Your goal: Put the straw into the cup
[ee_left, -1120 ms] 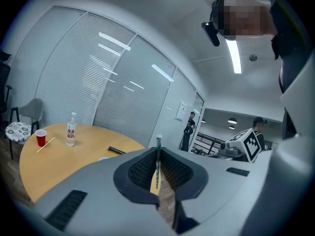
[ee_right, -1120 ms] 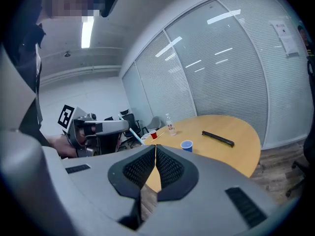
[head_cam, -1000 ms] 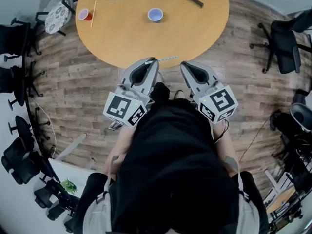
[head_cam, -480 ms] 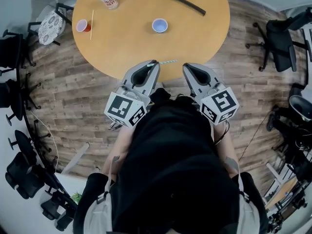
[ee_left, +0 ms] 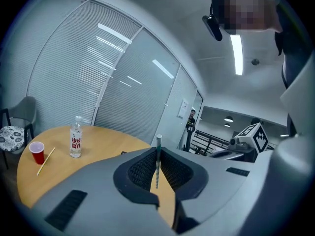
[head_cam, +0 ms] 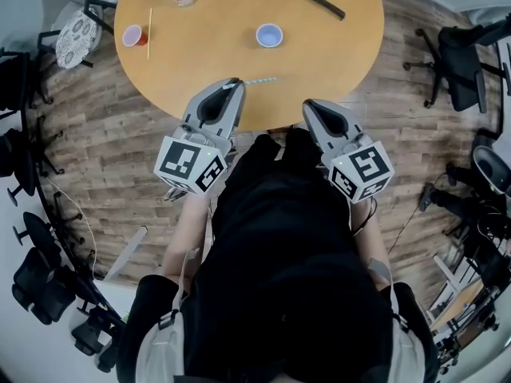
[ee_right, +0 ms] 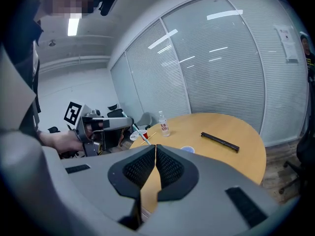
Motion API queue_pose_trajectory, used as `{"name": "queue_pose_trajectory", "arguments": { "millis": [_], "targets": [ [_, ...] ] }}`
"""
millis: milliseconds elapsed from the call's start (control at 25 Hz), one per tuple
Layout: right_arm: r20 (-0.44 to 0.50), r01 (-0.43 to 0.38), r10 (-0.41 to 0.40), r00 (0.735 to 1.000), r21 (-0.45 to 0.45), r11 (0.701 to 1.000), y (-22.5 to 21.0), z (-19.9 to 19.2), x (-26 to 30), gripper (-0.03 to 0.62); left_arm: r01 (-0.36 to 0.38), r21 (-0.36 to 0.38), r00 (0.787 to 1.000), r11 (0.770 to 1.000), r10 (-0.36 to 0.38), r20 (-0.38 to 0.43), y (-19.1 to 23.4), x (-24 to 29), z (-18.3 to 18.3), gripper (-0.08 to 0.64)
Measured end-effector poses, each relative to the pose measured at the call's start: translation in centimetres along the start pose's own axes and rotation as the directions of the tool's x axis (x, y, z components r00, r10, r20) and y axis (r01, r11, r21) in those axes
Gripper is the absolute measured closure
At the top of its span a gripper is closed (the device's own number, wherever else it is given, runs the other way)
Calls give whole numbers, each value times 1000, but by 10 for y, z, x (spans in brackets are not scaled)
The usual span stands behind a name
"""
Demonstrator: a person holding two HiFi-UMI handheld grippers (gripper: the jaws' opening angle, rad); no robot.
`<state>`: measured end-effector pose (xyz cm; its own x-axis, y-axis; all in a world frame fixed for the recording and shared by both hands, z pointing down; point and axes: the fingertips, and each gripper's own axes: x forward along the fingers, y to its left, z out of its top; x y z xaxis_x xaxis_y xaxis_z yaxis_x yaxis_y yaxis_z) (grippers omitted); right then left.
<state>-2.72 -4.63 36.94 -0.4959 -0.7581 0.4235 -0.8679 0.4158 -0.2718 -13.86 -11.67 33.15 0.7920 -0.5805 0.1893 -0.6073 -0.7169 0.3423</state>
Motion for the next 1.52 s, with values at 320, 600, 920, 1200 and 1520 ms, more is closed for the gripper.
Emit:
{"name": "queue_pose_trajectory", "arguments": {
  "millis": [320,600,920,1200,1520],
  "targets": [
    [-8,-36,36,999,1,999,-15,1,5,574,-53,-13,999,999,53,-8,5,11,-10,525],
    [8,-77,77,997,-13,997,-46,25,18,574,-120,-7,993,993,120,14,14,36,9,525],
    [-16,-123,123,992,-29,992,-75,40,34,574,-172,-9,985,985,172,12,27,70,16,525],
    [-53,-142,140,989,-32,989,-103,41,39,574,-215,-2,977,977,215,-11,46,99,9,525],
    [-100,-173,168,981,-41,984,-121,41,50,574,-255,-21,966,967,254,-46,64,122,-6,525]
  ]
}}
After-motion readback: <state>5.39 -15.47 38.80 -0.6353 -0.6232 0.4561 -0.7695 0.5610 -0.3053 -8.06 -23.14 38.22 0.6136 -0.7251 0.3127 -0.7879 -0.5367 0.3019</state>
